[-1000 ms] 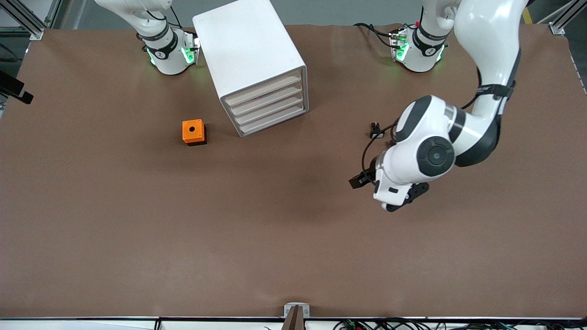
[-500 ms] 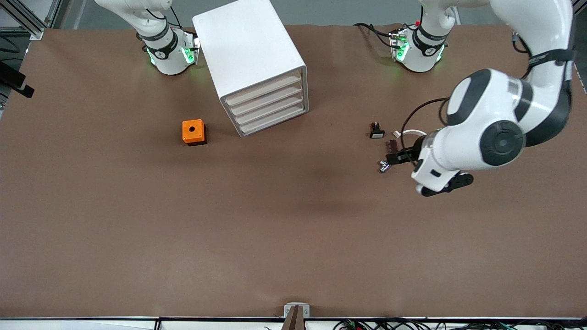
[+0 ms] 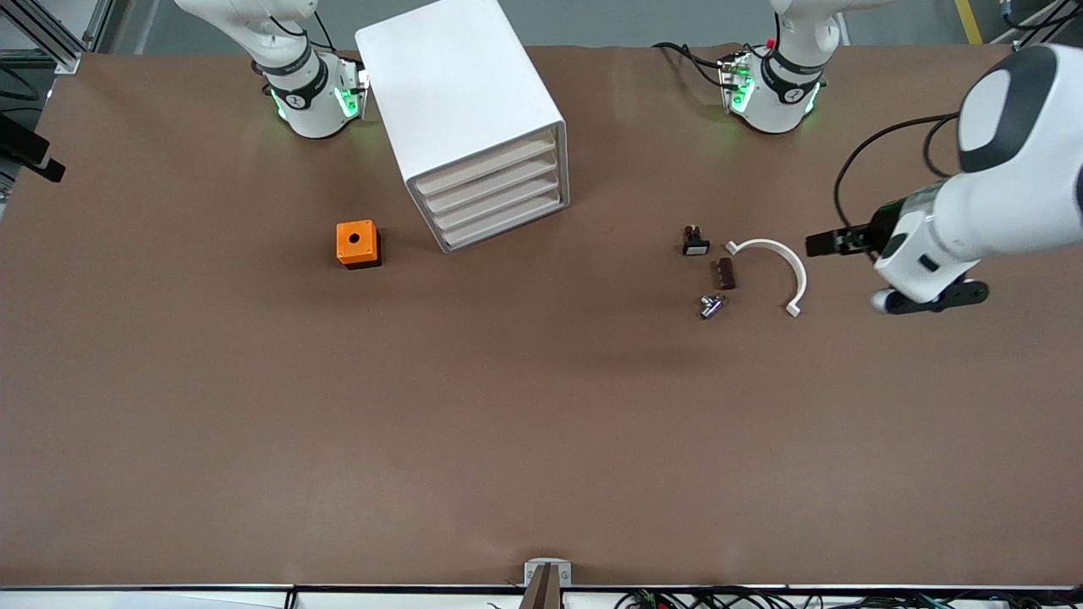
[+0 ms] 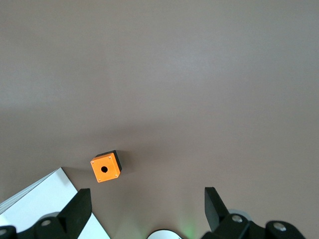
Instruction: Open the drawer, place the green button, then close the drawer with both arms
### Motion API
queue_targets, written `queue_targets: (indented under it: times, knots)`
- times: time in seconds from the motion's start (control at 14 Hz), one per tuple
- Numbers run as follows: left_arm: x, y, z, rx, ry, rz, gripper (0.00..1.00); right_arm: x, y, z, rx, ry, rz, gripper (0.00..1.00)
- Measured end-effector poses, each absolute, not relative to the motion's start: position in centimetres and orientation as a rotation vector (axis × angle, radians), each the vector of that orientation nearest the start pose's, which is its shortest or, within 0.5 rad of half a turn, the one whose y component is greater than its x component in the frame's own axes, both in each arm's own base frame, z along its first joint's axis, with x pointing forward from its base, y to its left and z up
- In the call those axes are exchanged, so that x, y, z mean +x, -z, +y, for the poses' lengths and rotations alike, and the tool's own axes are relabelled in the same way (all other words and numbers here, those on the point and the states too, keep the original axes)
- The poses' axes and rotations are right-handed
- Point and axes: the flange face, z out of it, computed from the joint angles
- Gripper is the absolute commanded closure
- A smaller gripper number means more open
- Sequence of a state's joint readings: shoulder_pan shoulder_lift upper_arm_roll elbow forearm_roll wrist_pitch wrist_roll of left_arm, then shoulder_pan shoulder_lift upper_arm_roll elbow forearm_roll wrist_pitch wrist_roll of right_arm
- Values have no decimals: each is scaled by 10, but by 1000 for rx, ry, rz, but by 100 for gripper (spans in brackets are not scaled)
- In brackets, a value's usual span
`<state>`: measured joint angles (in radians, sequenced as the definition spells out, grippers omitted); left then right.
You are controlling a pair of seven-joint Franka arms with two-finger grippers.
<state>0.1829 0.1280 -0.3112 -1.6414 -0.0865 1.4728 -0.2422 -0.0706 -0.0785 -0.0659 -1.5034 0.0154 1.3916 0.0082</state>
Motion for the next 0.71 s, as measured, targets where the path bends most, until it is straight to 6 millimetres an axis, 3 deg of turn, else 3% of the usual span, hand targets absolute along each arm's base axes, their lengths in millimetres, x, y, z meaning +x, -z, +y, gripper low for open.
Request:
queue_targets:
  times: [0.21,0.43,0.71]
  knots:
    - [545,-527,-42,-3182,-447,-137,0,505,-682,-69,-3111,-50,221,0]
    - [546,-537,-14,-3206,-336,-132,0,505,-682,-70,-3111,-50,222,0]
    - [557,-542,-11,-3222,-182,-132,0,505,-682,-69,-3111,-50,219,0]
